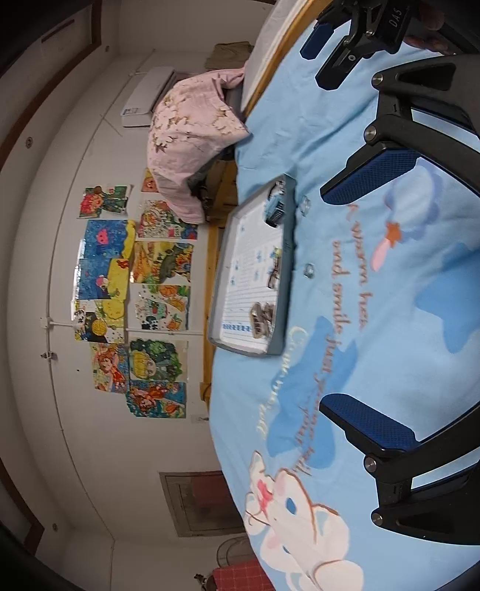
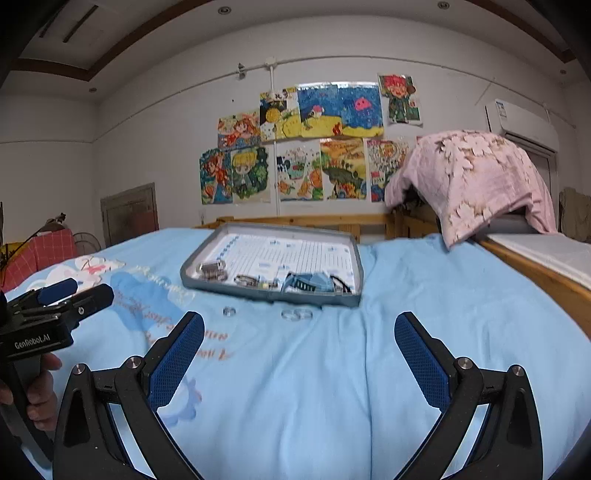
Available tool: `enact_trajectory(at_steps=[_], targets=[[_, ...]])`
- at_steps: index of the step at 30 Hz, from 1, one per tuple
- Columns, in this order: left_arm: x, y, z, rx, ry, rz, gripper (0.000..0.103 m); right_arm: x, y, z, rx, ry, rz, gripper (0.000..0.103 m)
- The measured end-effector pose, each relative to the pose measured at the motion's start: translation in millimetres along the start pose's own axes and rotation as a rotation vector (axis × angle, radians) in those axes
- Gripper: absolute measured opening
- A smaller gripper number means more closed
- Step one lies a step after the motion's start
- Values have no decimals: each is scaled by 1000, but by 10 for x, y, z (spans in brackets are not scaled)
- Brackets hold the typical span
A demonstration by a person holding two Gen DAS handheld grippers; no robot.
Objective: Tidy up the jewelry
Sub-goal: 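Withdraw both tools from the tray toward the silver rings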
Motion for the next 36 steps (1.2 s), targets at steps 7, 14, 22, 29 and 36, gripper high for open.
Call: enact_trajectory(at_steps=[7, 14, 22, 29, 36], targets=[[-46, -101, 117, 39, 25, 36, 103, -88, -135, 46, 31, -3, 56, 101], [-126, -62, 155, 50, 25, 48, 103, -142, -156, 77, 35, -10, 77, 101], [-371, 29, 202, 43, 24, 75, 103, -260, -81, 75, 49, -13, 68, 101], [-623, 158, 234, 41, 44, 81, 103, -460, 86, 33, 45, -18, 37, 101], [-896, 293, 233, 12, 51, 87, 103, -671, 202, -11, 29, -27, 9, 101]])
Point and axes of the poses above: each gripper's, at about its wrist camera, not at the fingertips, and x roughly against the way its jaws point, z to its left, y to its top, the point moved 7 cm from there along -x, roughly the way its jaws point, and after that the axes turned 12 degrees about -y, right-handed, at the moved point
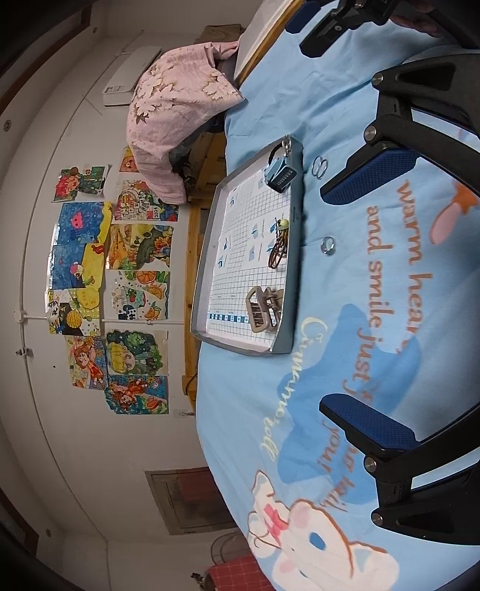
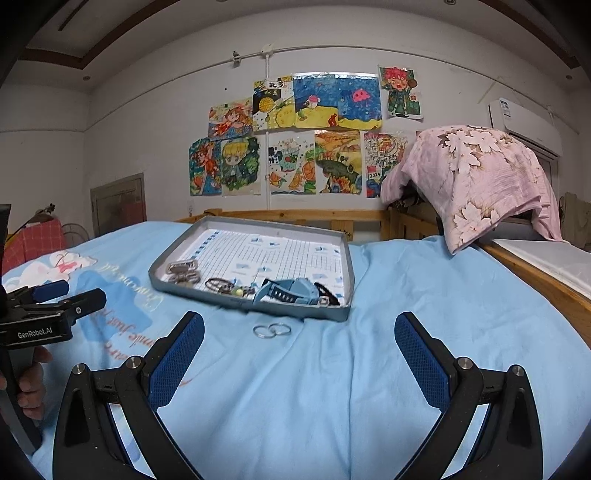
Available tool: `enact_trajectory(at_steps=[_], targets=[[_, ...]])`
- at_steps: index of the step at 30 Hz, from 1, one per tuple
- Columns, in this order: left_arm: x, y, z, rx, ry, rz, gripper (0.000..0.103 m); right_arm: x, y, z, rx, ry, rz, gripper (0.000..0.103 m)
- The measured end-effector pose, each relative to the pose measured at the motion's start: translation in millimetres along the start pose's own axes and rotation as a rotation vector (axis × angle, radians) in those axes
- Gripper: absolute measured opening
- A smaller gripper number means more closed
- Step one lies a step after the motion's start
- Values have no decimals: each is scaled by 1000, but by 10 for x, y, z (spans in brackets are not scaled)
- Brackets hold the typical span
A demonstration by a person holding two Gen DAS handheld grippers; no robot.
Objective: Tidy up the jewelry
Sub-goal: 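Withdraw both tools from the tray toward the silver rings, then grasp the single silver ring with the left tool while the right tool grasps the linked silver rings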
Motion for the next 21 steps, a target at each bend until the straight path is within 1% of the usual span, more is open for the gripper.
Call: enact_trajectory(at_steps=[3, 6, 8, 9, 12, 13, 14, 15, 16, 17, 18, 19, 20, 21], targets=[[-136, 22, 6, -7, -5, 14, 103, -119, 51, -9, 5, 9, -8, 101], [-310, 9, 11, -9, -26, 44, 103, -268, 90, -40, -3, 24, -16, 101], [-442, -15, 8, 3, -57, 63, 103, -447, 90, -82, -33, 45, -4, 101], [-495, -30, 3, 9, -71, 73, 103, -447, 90, -82, -33, 45, -4, 101], [-695, -75, -61, 16, -134, 103, 102, -616, 39, -71, -58, 78, 20, 101], [-737, -85, -79, 13, -145, 108, 101, -669, 17, -49, -57, 90, 30, 98], [-800, -98, -110, 4, -161, 119, 94, -715, -3, -30, -52, 100, 39, 90], [-868, -114, -144, -7, -173, 137, 86, -775, -27, 15, -41, 116, 52, 85], [-925, -131, -164, -16, -179, 151, 82, -835, -50, 66, -25, 127, 68, 76], [-973, -149, -189, -24, -186, 165, 75, -888, -75, 112, -11, 136, 83, 71], [-1036, -172, -217, -32, -198, 182, 71, -963, -109, 174, 3, 156, 103, 70], [-1073, -192, -238, -37, -206, 194, 70, -1019, -139, 227, 9, 173, 120, 70], [-1107, -205, -252, -41, -213, 202, 66, -1093, -175, 293, 18, 198, 144, 70], [-1154, -235, -268, -46, -224, 215, 60, -1137, -218, 346, 26, 214, 164, 69]])
Point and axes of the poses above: each gripper's, at about its wrist camera, not at the fingertips, and x roughly against the way its jaws point, z to its left, y to its top, the point moved 7 cm from there along -x, roughly the way its jaws point, and after that the axes turned 12 degrees about -y, right-handed, at the moved point
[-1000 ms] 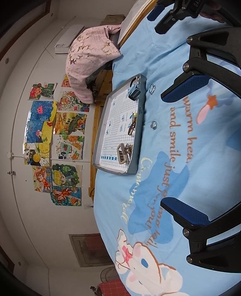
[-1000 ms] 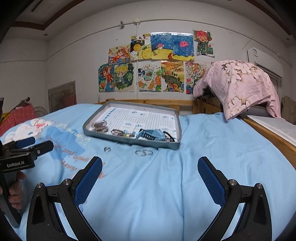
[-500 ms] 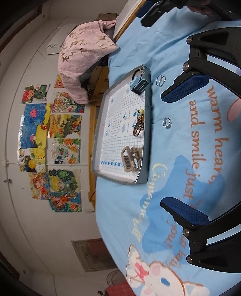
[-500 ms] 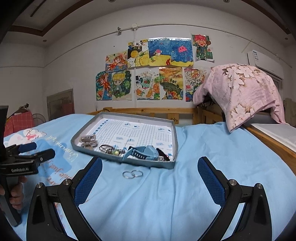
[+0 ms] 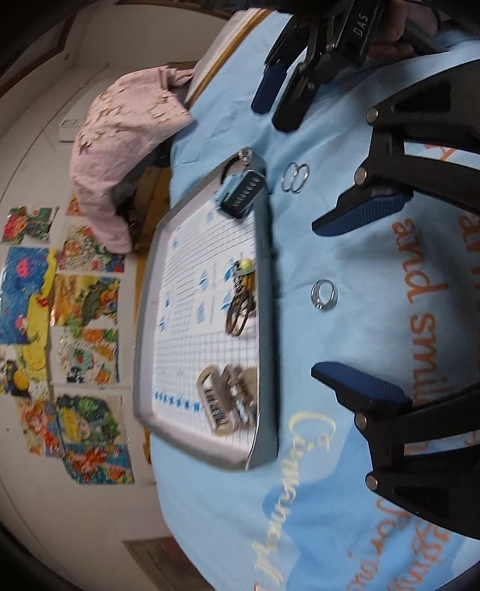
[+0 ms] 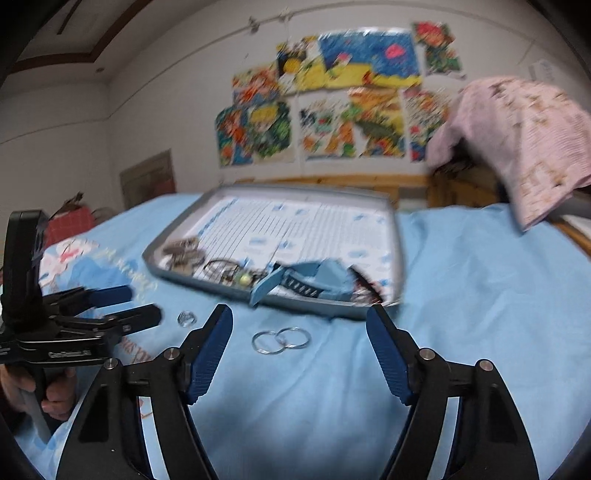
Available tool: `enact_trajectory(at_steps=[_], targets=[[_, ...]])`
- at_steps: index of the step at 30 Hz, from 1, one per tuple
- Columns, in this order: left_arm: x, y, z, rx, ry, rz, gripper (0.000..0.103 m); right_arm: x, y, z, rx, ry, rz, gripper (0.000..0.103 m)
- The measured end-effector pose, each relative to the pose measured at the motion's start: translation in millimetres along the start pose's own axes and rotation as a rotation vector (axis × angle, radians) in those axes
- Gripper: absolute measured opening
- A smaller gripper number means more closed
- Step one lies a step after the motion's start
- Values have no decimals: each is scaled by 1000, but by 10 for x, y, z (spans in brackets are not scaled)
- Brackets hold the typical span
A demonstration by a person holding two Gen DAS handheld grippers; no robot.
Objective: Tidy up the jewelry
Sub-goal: 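Grasp the single silver ring with the left tool while the right tool grasps the linked silver rings, then carry both rings into the tray and open both tools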
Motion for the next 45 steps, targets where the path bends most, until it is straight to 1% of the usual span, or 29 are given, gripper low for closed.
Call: enact_trajectory(at_steps=[3, 5, 8, 10, 12, 17, 18, 19, 22, 23, 27, 29, 31, 37, 41, 45], targets=[[-104, -49, 33, 11, -15, 33, 48, -164, -79, 89, 13, 39, 52, 69], [-170, -77, 65, 21, -27, 50, 47, -263, -133, 111, 7, 64, 87, 69], [-224, -70, 91, 24, -36, 48, 45, -391, -197, 113, -11, 85, 134, 69], [-264, -64, 92, 16, -38, 49, 39, -466, -235, 122, -21, 100, 157, 69], [-319, -79, 93, 11, -40, 58, 33, -533, -271, 142, -22, 109, 178, 65], [-349, -124, 94, 7, -46, 62, 29, -645, -276, 239, 5, 115, 194, 65], [-355, -128, 94, 6, -46, 63, 28, -653, -265, 247, 11, 116, 195, 63], [-360, -136, 92, 3, -47, 66, 26, -678, -263, 277, 18, 119, 197, 59], [-373, -159, 73, -9, -42, 71, 22, -744, -282, 351, 49, 116, 220, 54], [-374, -164, 68, -12, -41, 71, 20, -759, -303, 386, 65, 108, 226, 51], [-364, -186, 65, -20, -38, 66, 20, -741, -318, 404, 84, 95, 225, 41], [-359, -191, 67, -22, -38, 65, 20, -732, -319, 407, 85, 95, 225, 31], [-350, -192, 65, -25, -36, 61, 20, -735, -321, 396, 87, 92, 228, 26], [-291, -165, 51, -25, -38, 37, 19, -710, -311, 406, 91, 93, 208, 26], [-189, -70, 47, -9, -45, 12, 19, -621, -256, 417, 95, 91, 163, 26], [-96, 63, 22, 4, -51, -10, 19, -463, -124, 370, 83, 104, 107, 26]])
Point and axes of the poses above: each gripper's, at about its wrist camera, not at the fingertips, and x roughly against the way its jaws point, z to its left, y to its top, the point moved 7 cm from there along -x, roughly the way its jaws point, and after that the axes turned 12 degrees about -y, right-handed, at the moved point
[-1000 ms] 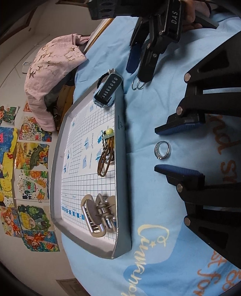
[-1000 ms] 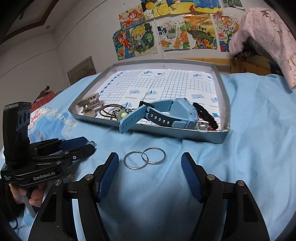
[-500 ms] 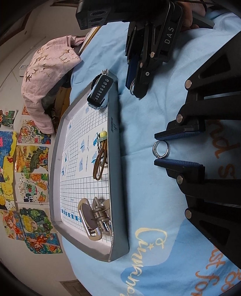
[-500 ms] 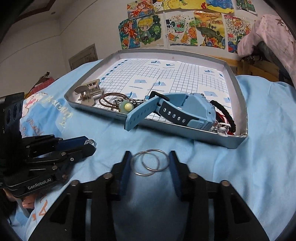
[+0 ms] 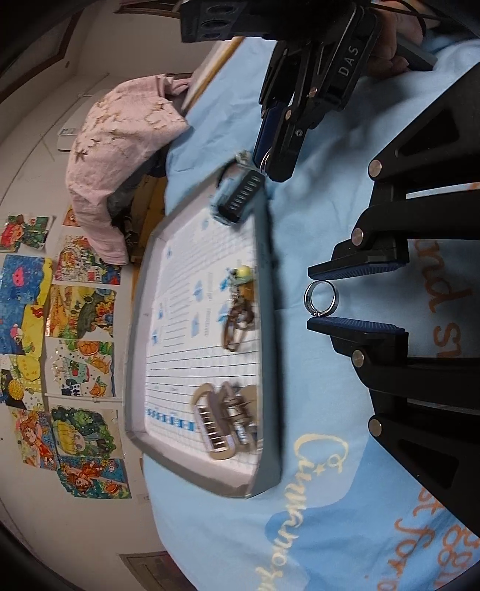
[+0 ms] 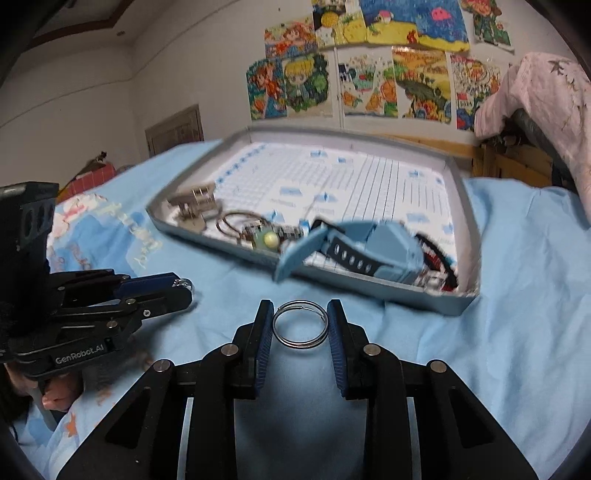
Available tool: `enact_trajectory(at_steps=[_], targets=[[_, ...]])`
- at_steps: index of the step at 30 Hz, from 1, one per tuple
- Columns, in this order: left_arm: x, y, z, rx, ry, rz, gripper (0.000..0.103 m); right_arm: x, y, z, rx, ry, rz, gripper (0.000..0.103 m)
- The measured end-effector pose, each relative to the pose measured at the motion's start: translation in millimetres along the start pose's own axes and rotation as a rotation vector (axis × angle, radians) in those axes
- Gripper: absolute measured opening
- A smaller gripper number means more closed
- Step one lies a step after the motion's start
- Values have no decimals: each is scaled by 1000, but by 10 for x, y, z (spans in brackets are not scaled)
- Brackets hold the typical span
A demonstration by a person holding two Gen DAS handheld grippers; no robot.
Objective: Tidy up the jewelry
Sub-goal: 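Carry both rings into the tray and open both tools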
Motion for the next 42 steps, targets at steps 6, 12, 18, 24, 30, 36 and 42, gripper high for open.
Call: enact_trajectory(at_steps=[6, 12, 18, 24, 30, 36, 42], targets=[[38, 380, -55, 1, 1, -60, 19, 238, 252, -96, 3, -7, -101, 26], [-245, 709, -5, -10, 55, -100, 19, 232, 576, -277, -9, -63, -203, 26], [-632, 799, 229, 64, 89, -96, 19, -123, 641, -554, -105, -86, -213, 26], [-763, 686, 321, 87, 113, -72, 19, -481, 544, -538, -96, -79, -166, 26], [-798, 627, 354, 98, 141, -46, 20, -560, 469, -496, -71, -95, -137, 26], [-794, 619, 378, 111, 130, -49, 22, -546, 468, -518, -80, -94, -131, 27], [-701, 651, 350, 100, 125, -100, 62, -533, 460, -525, -84, -92, -133, 27]])
Point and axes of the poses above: each gripper's, at about its wrist camera, not at the fingertips, and x roughly against the way its jaws point, z to its left, y to its top, the point moved 7 cm from there along -x, roughly the way its jaws point, and after that the axes turned 12 degrees about -y, right-handed, at the moved point
